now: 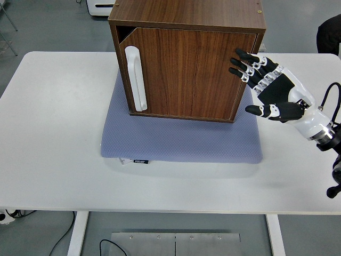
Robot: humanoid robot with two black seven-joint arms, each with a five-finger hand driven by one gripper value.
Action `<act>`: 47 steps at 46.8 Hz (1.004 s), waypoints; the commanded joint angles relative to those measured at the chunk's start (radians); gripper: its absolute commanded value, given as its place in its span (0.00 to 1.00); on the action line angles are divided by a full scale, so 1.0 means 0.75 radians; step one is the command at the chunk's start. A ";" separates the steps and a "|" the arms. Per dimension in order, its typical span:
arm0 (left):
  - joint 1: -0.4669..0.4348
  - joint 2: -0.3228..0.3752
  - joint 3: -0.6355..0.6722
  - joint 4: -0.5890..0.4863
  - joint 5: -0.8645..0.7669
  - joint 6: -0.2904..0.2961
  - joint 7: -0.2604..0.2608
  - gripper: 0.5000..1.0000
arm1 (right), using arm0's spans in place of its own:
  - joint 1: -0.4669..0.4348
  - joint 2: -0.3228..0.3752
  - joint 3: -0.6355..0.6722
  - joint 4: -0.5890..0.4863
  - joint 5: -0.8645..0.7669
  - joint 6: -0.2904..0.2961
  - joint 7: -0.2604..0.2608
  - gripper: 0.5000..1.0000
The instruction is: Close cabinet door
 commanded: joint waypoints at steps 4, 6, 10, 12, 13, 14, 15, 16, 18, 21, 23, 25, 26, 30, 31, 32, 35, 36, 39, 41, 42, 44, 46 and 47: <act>0.000 0.000 0.000 0.000 0.000 0.000 0.000 1.00 | -0.144 -0.010 0.132 -0.001 0.000 0.024 -0.001 1.00; 0.000 0.000 0.000 0.000 0.000 0.000 0.000 1.00 | -0.181 -0.018 0.169 -0.001 0.000 0.038 -0.001 1.00; 0.000 0.000 0.000 0.000 0.000 -0.002 0.000 1.00 | -0.244 -0.020 0.231 -0.001 0.002 0.052 -0.001 1.00; 0.000 0.000 0.000 0.000 0.000 0.000 0.000 1.00 | -0.271 -0.020 0.253 -0.001 0.002 0.057 -0.001 1.00; 0.000 0.000 0.000 0.000 0.000 0.000 0.000 1.00 | -0.283 -0.020 0.261 -0.001 0.004 0.057 -0.001 1.00; 0.000 0.000 0.000 0.000 0.000 0.000 0.000 1.00 | -0.294 -0.018 0.272 -0.003 0.006 0.057 -0.001 1.00; 0.000 0.000 0.000 0.000 0.000 0.000 0.000 1.00 | -0.304 -0.016 0.276 -0.003 0.008 0.055 -0.001 1.00; 0.000 0.000 0.000 0.000 0.000 -0.002 0.000 1.00 | -0.310 -0.016 0.278 -0.003 0.010 0.054 -0.001 1.00; 0.000 0.000 0.000 0.000 0.000 0.000 0.000 1.00 | -0.320 -0.012 0.282 -0.005 0.012 0.054 -0.001 1.00; -0.002 0.000 0.000 0.000 0.000 0.000 0.000 1.00 | -0.332 -0.004 0.284 -0.013 0.031 0.052 -0.001 1.00; 0.000 0.000 0.000 0.000 0.000 0.000 0.000 1.00 | -0.343 0.002 0.284 -0.025 0.055 0.048 -0.001 1.00; 0.000 0.000 0.000 0.000 0.000 0.000 0.000 1.00 | -0.353 0.006 0.284 -0.040 0.088 0.048 -0.001 1.00; 0.000 0.000 0.000 0.000 0.000 0.000 0.000 1.00 | -0.357 0.006 0.282 -0.044 0.104 0.048 -0.001 1.00; 0.000 0.000 0.000 0.000 0.000 0.000 0.000 1.00 | -0.369 0.006 0.284 -0.084 0.166 0.048 -0.001 1.00; 0.000 0.000 0.000 0.000 0.000 0.000 0.000 1.00 | -0.371 0.004 0.284 -0.097 0.182 0.048 -0.001 1.00; 0.000 0.000 0.000 0.000 0.000 0.000 0.000 1.00 | -0.379 0.004 0.284 -0.111 0.192 0.050 -0.001 1.00; 0.000 0.000 0.000 0.000 0.000 0.000 0.000 1.00 | -0.394 0.002 0.286 -0.154 0.231 0.052 -0.001 1.00; 0.000 0.000 0.000 0.000 0.000 0.000 0.000 1.00 | -0.400 0.002 0.286 -0.166 0.241 0.052 -0.001 1.00; 0.000 0.000 0.000 0.000 0.000 0.000 0.000 1.00 | -0.420 0.000 0.288 -0.189 0.264 0.054 -0.001 1.00; 0.000 0.000 0.000 0.000 0.000 0.000 0.000 1.00 | -0.435 -0.002 0.288 -0.201 0.276 0.054 -0.001 1.00; 0.000 0.000 0.000 0.000 0.000 0.000 0.000 1.00 | -0.441 -0.002 0.288 -0.207 0.280 0.054 -0.001 1.00; 0.000 0.000 0.000 0.000 0.000 0.000 0.000 1.00 | -0.455 -0.002 0.286 -0.222 0.286 0.054 -0.001 1.00; -0.002 0.000 0.000 0.000 0.000 0.000 0.000 1.00 | -0.467 -0.002 0.288 -0.232 0.286 0.057 -0.001 1.00; 0.000 0.000 0.000 0.000 0.000 -0.002 0.000 1.00 | -0.472 -0.002 0.288 -0.234 0.288 0.057 -0.001 1.00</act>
